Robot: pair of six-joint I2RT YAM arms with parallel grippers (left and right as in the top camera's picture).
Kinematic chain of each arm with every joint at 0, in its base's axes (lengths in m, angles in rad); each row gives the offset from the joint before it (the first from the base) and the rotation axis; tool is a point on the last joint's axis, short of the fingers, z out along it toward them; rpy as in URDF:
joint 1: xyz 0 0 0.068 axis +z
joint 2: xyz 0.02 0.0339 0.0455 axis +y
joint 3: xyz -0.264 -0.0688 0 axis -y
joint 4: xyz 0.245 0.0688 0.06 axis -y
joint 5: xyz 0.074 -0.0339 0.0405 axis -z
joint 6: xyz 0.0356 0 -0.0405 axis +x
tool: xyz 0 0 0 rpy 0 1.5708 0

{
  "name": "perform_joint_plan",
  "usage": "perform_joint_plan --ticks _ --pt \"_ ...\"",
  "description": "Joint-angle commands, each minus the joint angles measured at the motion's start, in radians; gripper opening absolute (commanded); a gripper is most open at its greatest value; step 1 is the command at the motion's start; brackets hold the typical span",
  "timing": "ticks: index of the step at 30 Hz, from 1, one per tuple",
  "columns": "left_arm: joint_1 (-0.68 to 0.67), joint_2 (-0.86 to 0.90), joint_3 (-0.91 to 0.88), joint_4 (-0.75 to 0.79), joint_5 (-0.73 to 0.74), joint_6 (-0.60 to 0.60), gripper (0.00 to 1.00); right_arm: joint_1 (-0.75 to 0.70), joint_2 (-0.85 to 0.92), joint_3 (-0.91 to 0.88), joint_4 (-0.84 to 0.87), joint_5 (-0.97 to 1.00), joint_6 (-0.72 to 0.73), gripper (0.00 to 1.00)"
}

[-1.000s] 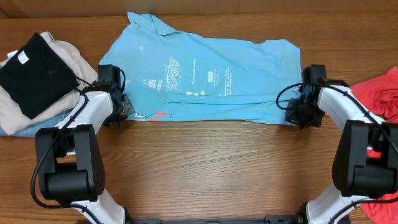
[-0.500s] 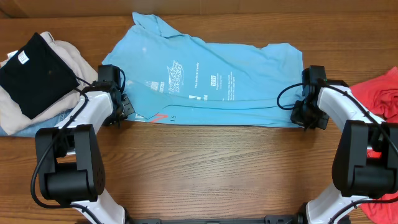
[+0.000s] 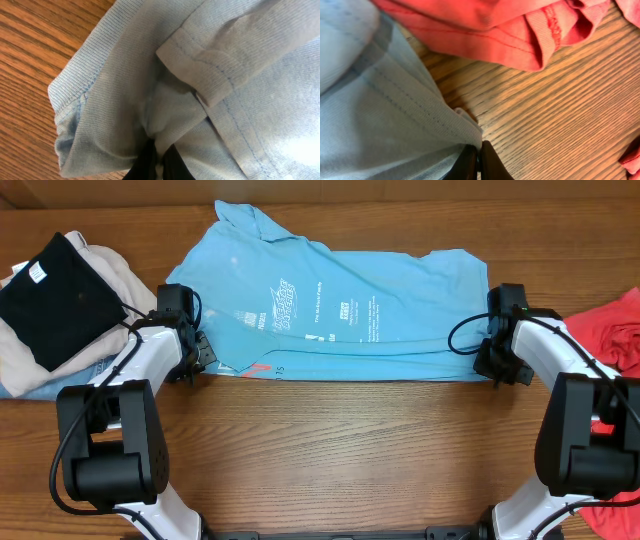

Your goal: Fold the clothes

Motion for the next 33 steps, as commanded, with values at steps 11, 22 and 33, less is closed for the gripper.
perform_joint_plan --ticks 11,22,33 --pt "0.013 0.037 -0.019 -0.050 -0.048 -0.002 0.05 -0.036 0.006 0.020 0.050 -0.275 -0.121 0.12" --pt "0.014 0.037 -0.019 -0.188 -0.093 -0.013 0.04 -0.045 0.006 -0.005 -0.061 -0.261 -0.112 0.12" --pt "0.022 0.037 -0.020 -0.412 -0.124 -0.134 0.04 -0.050 0.006 -0.039 -0.206 -0.235 -0.024 0.04"
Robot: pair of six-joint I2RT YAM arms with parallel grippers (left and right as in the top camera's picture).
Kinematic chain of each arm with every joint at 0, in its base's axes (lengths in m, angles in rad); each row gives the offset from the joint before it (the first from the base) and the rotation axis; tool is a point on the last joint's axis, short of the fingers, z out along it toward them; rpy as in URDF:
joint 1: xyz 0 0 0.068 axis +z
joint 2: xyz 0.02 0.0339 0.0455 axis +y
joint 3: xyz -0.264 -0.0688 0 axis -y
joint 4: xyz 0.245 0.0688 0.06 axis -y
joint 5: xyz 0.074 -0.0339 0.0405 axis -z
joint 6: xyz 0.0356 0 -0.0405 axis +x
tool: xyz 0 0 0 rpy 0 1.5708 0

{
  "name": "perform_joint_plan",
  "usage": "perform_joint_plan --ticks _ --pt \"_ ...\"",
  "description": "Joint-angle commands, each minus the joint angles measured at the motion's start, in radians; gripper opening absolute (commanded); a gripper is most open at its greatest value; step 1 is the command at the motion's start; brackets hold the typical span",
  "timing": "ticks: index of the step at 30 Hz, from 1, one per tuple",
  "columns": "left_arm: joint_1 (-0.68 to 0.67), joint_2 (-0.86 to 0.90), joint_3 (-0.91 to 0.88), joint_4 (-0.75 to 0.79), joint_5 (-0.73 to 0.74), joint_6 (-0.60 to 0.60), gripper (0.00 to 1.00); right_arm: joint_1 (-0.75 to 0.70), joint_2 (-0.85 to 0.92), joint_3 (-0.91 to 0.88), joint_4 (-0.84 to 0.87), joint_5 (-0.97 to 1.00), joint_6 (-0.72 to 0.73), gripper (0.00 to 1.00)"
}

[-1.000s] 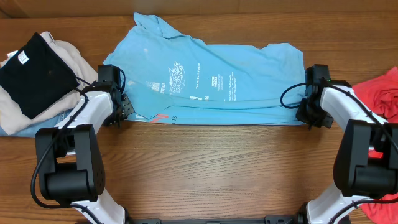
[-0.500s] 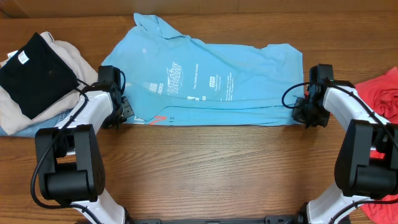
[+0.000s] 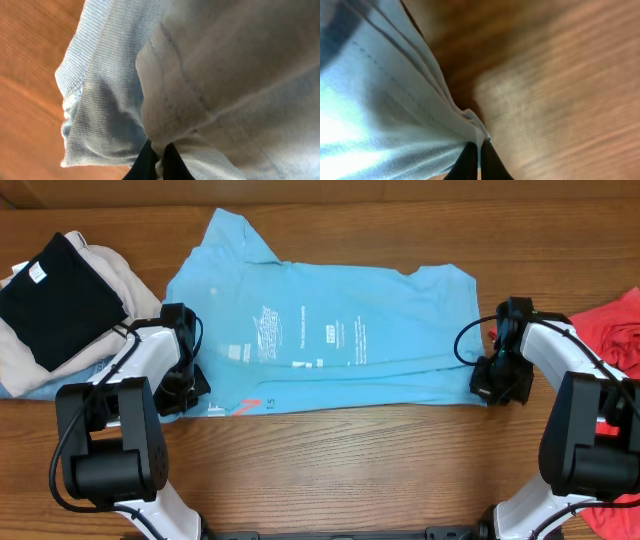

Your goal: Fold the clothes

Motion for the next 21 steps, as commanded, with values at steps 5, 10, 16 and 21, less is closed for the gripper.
perform_joint_plan --ticks 5,10,16,21 --pt "0.015 0.025 -0.017 -0.081 -0.084 -0.078 0.04 -0.009 0.006 -0.014 -0.069 0.062 0.076 0.04" --pt "0.019 0.025 -0.016 -0.071 -0.086 -0.080 0.04 -0.007 0.006 -0.013 -0.074 0.048 0.079 0.04" --pt "0.019 0.025 0.033 -0.051 -0.043 -0.062 0.05 -0.007 -0.032 0.019 -0.044 0.035 0.079 0.04" --pt "0.019 0.019 0.126 -0.082 0.029 -0.020 0.08 -0.007 -0.126 0.085 -0.042 0.034 0.079 0.09"
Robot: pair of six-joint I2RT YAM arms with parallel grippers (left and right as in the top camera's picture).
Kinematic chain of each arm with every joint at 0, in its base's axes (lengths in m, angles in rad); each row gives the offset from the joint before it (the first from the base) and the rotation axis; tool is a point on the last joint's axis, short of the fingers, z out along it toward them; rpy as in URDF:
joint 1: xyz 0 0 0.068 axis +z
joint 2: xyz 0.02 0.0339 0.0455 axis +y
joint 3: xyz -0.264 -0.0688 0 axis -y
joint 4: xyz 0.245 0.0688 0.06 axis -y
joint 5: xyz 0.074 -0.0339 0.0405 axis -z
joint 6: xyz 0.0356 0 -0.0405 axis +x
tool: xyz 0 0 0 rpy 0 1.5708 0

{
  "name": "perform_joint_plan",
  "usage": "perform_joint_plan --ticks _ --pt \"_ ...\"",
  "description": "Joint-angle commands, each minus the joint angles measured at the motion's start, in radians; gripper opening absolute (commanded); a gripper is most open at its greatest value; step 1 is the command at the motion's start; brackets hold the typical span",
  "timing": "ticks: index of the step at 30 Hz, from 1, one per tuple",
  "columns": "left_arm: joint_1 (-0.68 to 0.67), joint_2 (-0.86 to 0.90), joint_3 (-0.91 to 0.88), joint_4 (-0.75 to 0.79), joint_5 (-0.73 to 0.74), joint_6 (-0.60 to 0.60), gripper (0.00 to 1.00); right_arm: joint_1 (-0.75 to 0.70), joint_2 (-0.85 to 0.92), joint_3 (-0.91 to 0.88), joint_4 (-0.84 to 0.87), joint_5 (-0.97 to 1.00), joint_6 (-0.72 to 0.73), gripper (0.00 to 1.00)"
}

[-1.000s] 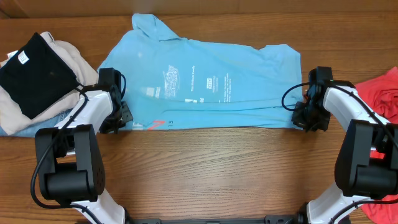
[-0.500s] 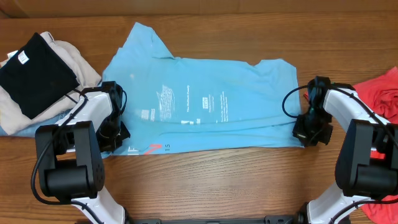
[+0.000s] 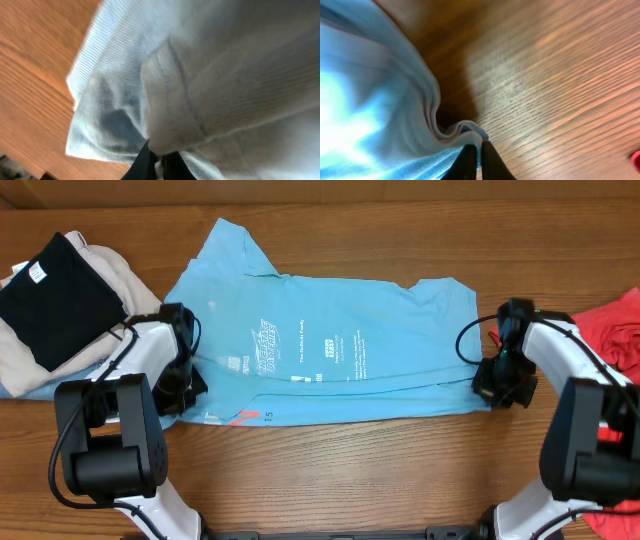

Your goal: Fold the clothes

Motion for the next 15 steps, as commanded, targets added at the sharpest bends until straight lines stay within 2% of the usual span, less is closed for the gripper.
perform_joint_plan --ticks 1,8,15 --pt "0.010 0.000 0.092 -0.014 0.053 0.032 0.08 -0.007 -0.113 0.073 0.010 0.015 0.005 0.10" --pt "0.010 0.000 0.161 -0.021 0.129 0.071 0.14 -0.007 -0.172 0.086 0.035 -0.045 -0.059 0.19" --pt "0.011 0.000 0.161 -0.072 0.133 0.080 0.14 -0.007 -0.171 0.084 0.028 -0.047 -0.077 0.19"
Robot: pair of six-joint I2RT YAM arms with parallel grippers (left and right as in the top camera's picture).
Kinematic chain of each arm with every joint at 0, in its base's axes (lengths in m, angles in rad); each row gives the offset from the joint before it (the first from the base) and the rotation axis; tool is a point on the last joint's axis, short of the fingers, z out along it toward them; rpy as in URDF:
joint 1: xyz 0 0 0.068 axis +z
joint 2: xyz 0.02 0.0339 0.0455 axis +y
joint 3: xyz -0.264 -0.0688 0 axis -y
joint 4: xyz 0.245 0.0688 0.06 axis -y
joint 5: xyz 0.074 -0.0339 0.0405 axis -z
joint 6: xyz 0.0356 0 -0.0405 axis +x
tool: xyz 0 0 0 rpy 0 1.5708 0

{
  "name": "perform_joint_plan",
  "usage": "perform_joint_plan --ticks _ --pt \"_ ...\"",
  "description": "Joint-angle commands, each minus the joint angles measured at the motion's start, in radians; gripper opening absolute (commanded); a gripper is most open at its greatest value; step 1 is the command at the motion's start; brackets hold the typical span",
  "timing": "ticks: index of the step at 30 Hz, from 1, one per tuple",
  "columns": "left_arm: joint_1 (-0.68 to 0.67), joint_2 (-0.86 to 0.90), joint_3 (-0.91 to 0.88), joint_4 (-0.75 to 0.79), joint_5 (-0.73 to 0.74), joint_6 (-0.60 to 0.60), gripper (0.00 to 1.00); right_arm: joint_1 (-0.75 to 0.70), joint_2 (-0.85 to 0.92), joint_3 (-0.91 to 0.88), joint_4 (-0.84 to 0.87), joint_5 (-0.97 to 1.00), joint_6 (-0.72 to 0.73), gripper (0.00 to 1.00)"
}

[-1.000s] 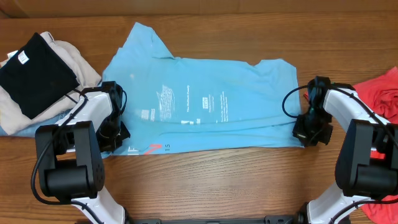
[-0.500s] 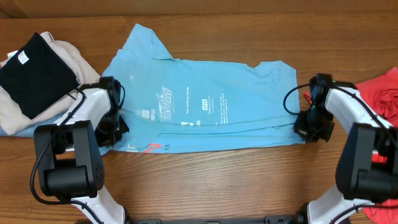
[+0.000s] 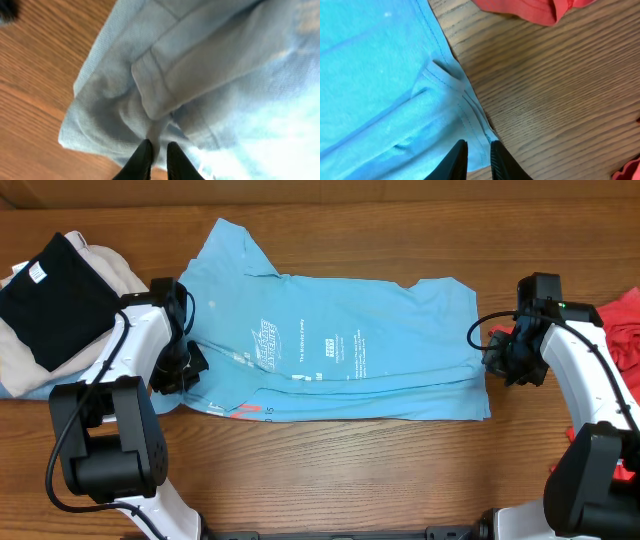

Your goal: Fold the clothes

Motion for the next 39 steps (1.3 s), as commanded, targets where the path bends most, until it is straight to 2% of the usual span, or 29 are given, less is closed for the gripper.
perform_joint_plan --ticks 1,4,9,12,20,23,33,39 --pt "0.010 0.000 0.019 -0.032 0.012 0.023 0.14 -0.006 -0.011 0.012 -0.002 -0.010 -0.015 0.20" --pt "0.010 0.000 0.018 -0.074 -0.010 0.022 0.15 -0.006 -0.011 0.011 -0.019 -0.010 -0.015 0.25" --pt "0.011 0.000 -0.003 -0.098 -0.094 -0.010 0.16 -0.006 -0.010 -0.019 -0.037 -0.013 -0.015 0.24" --pt "0.010 0.001 -0.031 -0.081 -0.108 -0.025 0.17 -0.006 -0.005 -0.060 -0.004 -0.065 -0.015 0.19" --pt "0.010 0.001 -0.146 0.035 -0.095 -0.035 0.24 -0.006 -0.005 -0.204 0.142 -0.147 -0.014 0.19" --pt "0.011 0.001 -0.177 0.064 -0.081 -0.035 0.24 -0.006 -0.005 -0.248 0.185 -0.126 -0.014 0.29" --pt "0.010 0.001 -0.181 0.084 -0.076 -0.034 0.27 -0.006 -0.005 -0.259 0.284 -0.069 -0.011 0.34" --pt "0.010 0.001 -0.181 0.083 -0.076 -0.034 0.27 -0.006 -0.005 -0.259 0.271 -0.077 -0.011 0.33"
